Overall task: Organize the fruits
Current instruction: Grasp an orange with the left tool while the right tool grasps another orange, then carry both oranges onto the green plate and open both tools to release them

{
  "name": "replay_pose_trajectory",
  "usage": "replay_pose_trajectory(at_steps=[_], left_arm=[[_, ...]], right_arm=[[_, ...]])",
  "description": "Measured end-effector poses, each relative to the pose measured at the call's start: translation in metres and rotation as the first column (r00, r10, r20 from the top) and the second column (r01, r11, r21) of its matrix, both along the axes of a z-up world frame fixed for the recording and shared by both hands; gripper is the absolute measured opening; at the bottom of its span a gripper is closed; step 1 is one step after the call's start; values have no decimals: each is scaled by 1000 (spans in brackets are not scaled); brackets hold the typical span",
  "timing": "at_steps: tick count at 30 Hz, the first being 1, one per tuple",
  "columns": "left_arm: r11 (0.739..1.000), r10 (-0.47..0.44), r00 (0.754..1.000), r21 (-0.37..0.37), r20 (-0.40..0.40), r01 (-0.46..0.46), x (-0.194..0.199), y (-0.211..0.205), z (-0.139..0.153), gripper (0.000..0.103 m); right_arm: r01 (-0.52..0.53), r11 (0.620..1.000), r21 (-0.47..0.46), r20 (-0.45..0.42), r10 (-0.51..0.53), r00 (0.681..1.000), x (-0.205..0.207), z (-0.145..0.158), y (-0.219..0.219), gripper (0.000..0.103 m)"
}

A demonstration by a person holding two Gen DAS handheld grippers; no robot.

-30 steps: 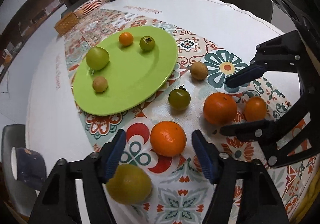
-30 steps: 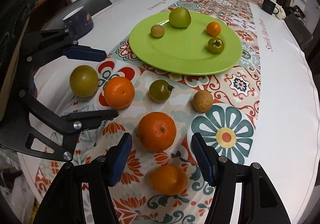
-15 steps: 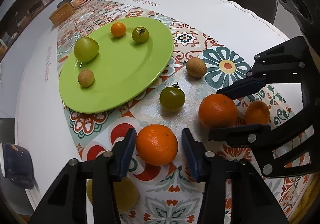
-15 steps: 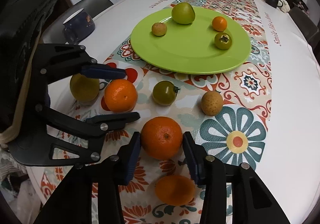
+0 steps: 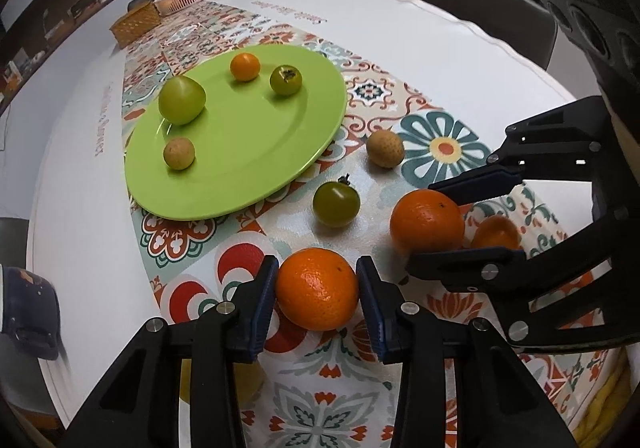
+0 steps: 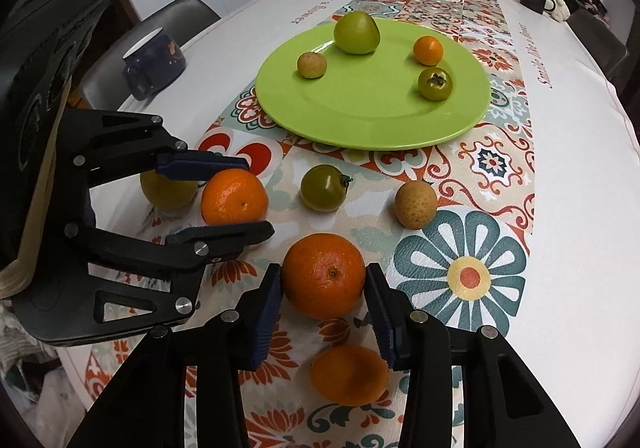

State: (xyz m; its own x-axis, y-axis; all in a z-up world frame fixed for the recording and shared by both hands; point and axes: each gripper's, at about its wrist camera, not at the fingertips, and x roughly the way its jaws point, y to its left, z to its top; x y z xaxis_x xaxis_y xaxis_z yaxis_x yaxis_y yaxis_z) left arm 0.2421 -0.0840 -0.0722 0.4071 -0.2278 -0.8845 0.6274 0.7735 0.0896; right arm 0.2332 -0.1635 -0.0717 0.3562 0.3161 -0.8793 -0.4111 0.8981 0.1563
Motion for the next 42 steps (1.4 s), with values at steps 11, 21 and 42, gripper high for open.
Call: replay_pose_trajectory(at_steps=[11, 21, 42], left_arm=[[993, 96, 995, -73, 35, -93, -10, 13, 26, 39], [980, 168, 980, -126, 111, -154, -12, 21, 62, 39], [943, 291, 945, -209, 150, -257, 52, 30, 105, 39]], right_arm=[[27, 1000, 10, 93, -28, 995, -7, 28, -6, 42], [59, 998, 36, 221, -65, 973, -7, 68, -12, 42], [114, 991, 67, 325, -129, 937, 56, 111, -14, 42]])
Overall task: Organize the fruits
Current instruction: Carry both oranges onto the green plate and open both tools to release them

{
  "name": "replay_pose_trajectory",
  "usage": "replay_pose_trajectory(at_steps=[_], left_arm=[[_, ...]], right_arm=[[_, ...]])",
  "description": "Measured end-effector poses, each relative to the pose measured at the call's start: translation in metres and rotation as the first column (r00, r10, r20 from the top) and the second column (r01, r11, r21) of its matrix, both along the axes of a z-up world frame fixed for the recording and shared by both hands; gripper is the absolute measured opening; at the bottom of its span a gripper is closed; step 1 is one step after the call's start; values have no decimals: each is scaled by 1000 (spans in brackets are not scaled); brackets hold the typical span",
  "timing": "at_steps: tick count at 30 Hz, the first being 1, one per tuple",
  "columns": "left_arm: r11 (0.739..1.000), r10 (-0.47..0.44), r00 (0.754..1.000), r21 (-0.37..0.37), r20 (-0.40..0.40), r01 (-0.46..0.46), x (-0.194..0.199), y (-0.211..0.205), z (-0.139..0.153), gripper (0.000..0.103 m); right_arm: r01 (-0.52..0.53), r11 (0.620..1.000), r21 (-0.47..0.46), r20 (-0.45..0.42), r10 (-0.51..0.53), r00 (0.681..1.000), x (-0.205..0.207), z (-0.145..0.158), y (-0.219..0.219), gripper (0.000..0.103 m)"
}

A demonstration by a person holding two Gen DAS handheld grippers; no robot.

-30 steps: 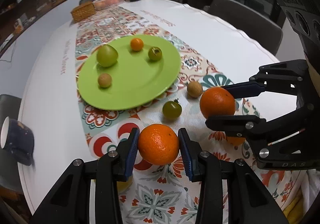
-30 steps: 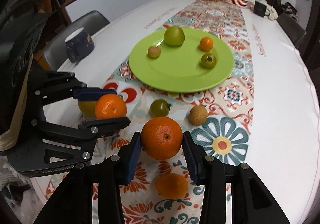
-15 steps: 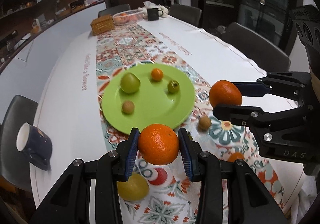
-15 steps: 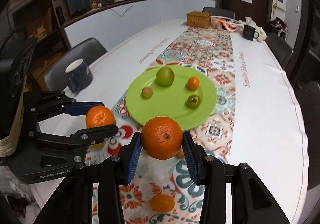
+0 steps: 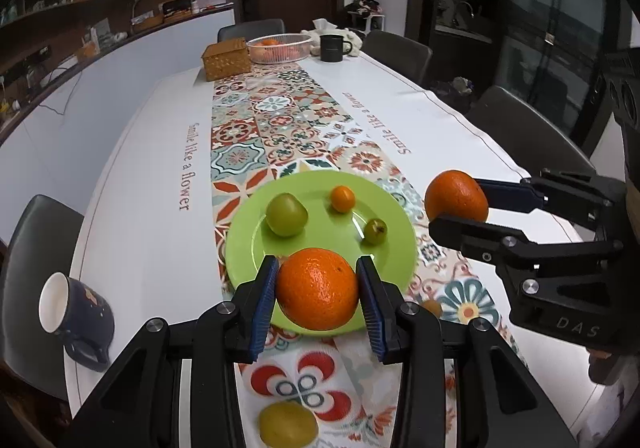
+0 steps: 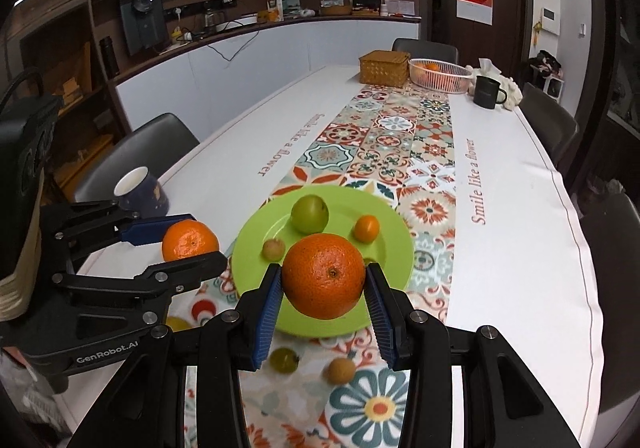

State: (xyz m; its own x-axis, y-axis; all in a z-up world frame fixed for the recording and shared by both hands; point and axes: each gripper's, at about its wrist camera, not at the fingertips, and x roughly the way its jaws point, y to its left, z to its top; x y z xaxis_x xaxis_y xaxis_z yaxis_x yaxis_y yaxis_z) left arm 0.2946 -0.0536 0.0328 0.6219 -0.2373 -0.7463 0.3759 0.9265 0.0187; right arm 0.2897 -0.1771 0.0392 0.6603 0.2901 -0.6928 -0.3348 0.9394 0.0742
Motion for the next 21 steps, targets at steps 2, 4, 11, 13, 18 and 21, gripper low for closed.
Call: replay_pose_trajectory(at_steps=[2, 4, 11, 13, 18, 21], left_arm=[[1000, 4, 1000, -2, -2, -4, 10, 1, 0, 39], [1000, 11, 1000, 4, -5, -11, 18, 2, -1, 39], [999, 32, 999, 15, -34, -32, 46, 7, -13, 39], [999, 38, 998, 13, -51, -37, 53, 9, -19, 39], [999, 48, 993, 17, -108, -46, 73, 13, -41, 39], [998, 54, 989, 23, -135, -51, 82, 14, -52, 39]], right_arm=[[0, 1000, 0, 0, 0, 1000, 7, -1, 1, 42], [2, 1000, 2, -5, -2, 1000, 17, -3, 2, 42], [3, 1000, 2, -43, -3, 999, 48, -16, 5, 42], [-1, 1000, 0, -54, 0, 999, 55, -20, 6, 42], [-12, 1000, -22, -88, 10, 996, 75, -35, 13, 42], [-15, 1000, -24, -118, 13, 993, 86, -45, 16, 42]])
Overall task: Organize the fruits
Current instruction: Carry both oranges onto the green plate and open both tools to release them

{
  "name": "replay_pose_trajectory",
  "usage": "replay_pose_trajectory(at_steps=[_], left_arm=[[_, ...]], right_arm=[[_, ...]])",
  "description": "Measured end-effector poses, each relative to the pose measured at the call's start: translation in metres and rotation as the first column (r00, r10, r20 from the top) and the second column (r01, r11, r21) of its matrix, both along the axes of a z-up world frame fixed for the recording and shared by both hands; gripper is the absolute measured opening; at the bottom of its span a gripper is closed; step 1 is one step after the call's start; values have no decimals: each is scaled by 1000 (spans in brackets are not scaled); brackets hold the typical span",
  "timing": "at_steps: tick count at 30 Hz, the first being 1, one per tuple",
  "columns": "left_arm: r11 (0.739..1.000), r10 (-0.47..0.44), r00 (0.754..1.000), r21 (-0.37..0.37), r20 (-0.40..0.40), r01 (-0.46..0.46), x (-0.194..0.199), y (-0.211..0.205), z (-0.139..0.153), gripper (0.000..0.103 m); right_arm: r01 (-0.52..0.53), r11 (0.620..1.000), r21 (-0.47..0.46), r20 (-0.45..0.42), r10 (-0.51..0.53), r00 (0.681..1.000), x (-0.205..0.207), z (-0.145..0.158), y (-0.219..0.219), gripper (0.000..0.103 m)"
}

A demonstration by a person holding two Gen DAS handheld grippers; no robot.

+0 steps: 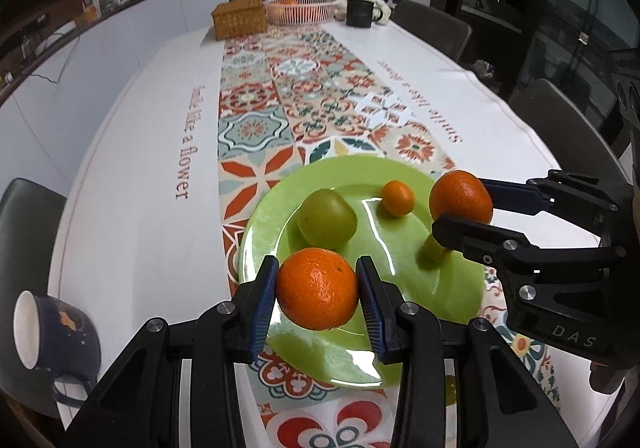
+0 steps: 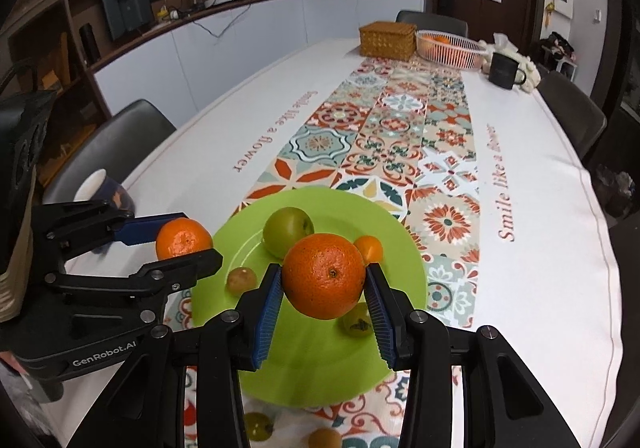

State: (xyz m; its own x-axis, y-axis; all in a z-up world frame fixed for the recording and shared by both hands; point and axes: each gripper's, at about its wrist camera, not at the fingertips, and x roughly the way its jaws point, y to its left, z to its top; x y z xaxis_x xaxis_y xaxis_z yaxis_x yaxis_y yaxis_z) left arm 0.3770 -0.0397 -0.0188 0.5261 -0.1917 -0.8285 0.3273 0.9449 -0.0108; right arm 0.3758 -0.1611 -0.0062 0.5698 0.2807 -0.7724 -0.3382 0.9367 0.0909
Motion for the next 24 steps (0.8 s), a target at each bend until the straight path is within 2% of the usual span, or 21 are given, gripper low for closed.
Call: replay_pose_trajectory(at_steps=[13, 16, 18, 21, 24], left_arm=[[1000, 8, 998, 10, -60, -7, 18, -2, -24, 40], [1000, 11, 999, 14, -48, -10, 13, -1, -21, 48], [1000, 11, 1000, 22, -19, -10, 7, -1, -15, 52], [999, 20, 1000, 25, 5, -20, -2, 1, -5, 53], [999, 28, 999, 21, 44, -29, -17, 2, 9, 62]], right_arm=[[10, 1000, 6, -78, -9, 997, 22, -32, 2, 43], [11, 1000, -4, -74, -11, 997, 21, -31, 2, 44], [16, 1000, -11, -52, -17, 999, 17, -27, 1, 51], [24, 1000, -20, -20, -24, 999, 8, -17, -2, 52], [38, 999, -14, 5, -38, 999, -2, -6, -7, 52]])
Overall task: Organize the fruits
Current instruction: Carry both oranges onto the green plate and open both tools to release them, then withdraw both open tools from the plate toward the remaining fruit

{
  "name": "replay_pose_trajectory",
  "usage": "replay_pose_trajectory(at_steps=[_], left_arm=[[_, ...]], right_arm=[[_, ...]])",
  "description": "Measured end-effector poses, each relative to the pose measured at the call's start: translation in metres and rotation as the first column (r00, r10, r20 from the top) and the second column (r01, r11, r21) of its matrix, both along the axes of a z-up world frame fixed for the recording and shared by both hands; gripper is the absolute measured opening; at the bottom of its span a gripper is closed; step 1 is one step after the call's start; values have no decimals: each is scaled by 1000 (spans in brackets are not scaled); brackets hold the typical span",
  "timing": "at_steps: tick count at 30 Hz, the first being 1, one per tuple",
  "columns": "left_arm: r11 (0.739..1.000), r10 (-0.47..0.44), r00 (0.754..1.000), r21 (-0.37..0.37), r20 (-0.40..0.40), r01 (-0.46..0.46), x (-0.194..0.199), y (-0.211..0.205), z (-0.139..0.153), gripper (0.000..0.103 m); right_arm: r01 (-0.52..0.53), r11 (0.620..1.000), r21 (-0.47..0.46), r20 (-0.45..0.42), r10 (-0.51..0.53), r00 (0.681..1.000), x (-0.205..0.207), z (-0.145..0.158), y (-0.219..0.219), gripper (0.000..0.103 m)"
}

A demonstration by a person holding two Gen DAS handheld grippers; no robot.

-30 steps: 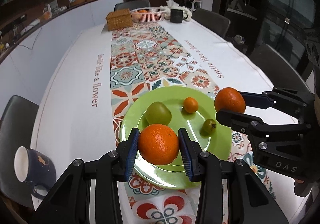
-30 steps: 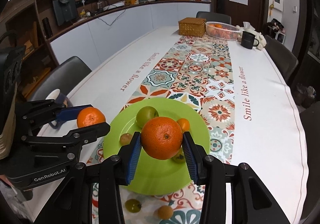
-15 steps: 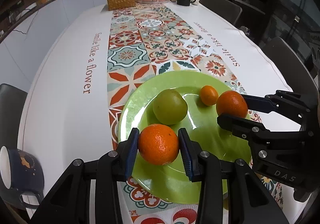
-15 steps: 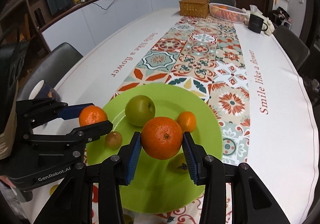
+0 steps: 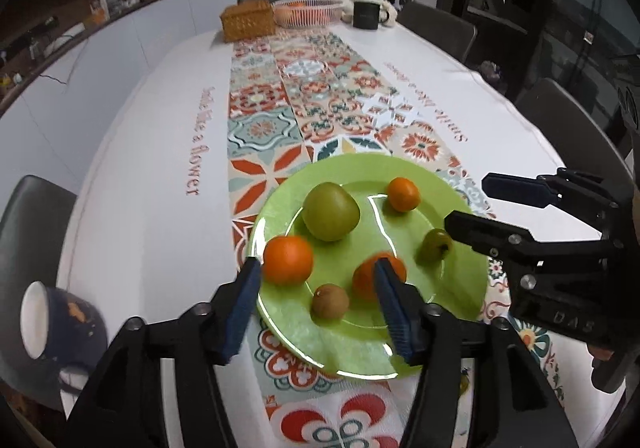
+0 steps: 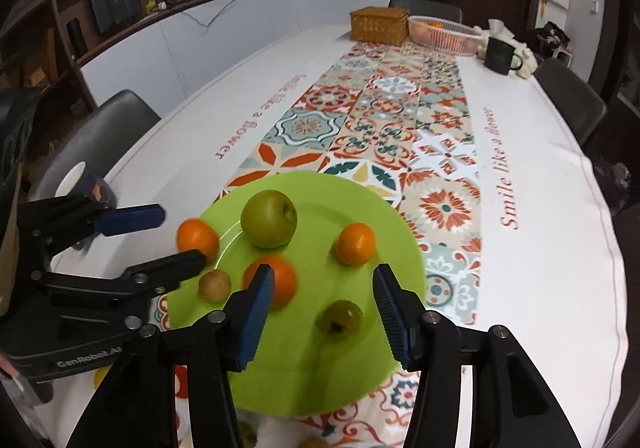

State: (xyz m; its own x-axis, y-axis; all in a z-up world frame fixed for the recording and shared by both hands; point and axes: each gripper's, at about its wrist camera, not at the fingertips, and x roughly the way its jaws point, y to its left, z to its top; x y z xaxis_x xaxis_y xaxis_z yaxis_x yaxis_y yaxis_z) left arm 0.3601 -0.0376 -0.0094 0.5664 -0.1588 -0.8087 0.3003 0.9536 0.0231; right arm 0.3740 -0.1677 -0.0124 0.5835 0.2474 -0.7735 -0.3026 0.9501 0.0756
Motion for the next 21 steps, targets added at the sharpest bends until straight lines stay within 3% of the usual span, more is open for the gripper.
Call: replay_pose_trajectory(at_steps=[3, 11, 21], left_arm=[[1000, 11, 999, 11, 51, -12, -21, 1, 17, 64], [1000, 15, 988, 13, 154, -17, -67, 0, 53, 72], [1000, 0, 975, 1, 222, 0, -120, -9, 72, 78]], right_arm=[[13, 1000, 7, 35, -14, 999, -15, 14, -5, 58], [29, 1000, -4, 134, -28, 991, -62, 53, -12, 62], [25, 1000, 5, 209, -25, 978, -121, 78, -19, 66]])
